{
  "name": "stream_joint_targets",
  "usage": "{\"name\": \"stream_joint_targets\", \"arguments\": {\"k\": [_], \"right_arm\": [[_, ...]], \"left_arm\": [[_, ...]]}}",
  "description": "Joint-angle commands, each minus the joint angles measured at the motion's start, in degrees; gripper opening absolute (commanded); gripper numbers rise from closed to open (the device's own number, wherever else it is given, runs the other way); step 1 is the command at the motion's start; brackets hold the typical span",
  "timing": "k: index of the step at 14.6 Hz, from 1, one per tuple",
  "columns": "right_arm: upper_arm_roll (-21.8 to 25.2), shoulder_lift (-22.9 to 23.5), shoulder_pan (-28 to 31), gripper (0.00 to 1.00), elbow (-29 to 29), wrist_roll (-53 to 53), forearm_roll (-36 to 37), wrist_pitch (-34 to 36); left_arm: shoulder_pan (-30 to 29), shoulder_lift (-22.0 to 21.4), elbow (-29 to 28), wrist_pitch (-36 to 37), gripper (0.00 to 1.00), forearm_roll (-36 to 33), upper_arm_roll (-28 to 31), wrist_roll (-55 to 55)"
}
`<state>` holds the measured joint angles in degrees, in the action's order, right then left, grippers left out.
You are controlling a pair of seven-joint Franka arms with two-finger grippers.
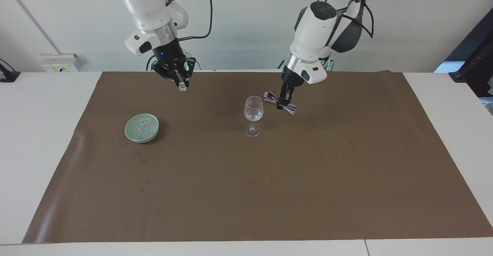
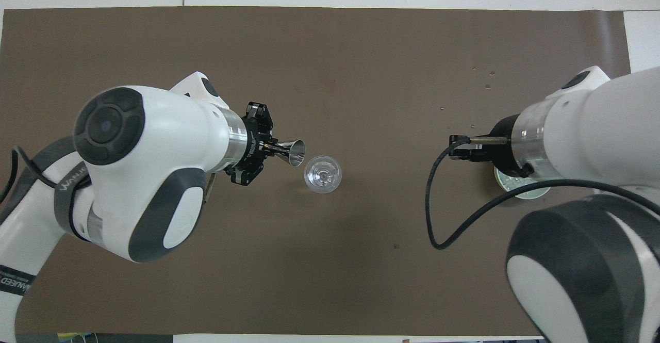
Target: Pour wine and add ice with both arms
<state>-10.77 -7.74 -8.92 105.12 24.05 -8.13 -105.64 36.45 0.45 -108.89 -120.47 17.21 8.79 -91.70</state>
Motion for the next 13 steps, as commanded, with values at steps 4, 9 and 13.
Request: {"name": "stream_joint_targets", "arguments": {"k": [4,9,13], "right_arm": [[-0.22,2.99,-9.51,0.01,1.84,11.79,-0.84,-11.41],[-0.31,10.19,-14.89,0.04,1.67,17.34,-0.4,-19.5],[-0.31,11.44,-17.35,0.05,1.84,18.57,-0.22,-20.31]], "left_arm": [[-17.52,-0.9,-3.25,0.75,0.0,21.6,-0.43,19.76],[-32.56,6.64,-2.21,9.45,0.0,38.47,-0.52,34.89],[-40.82,16.99,4.36,18.73,0.0,51.14,-0.44,37.03]]}}
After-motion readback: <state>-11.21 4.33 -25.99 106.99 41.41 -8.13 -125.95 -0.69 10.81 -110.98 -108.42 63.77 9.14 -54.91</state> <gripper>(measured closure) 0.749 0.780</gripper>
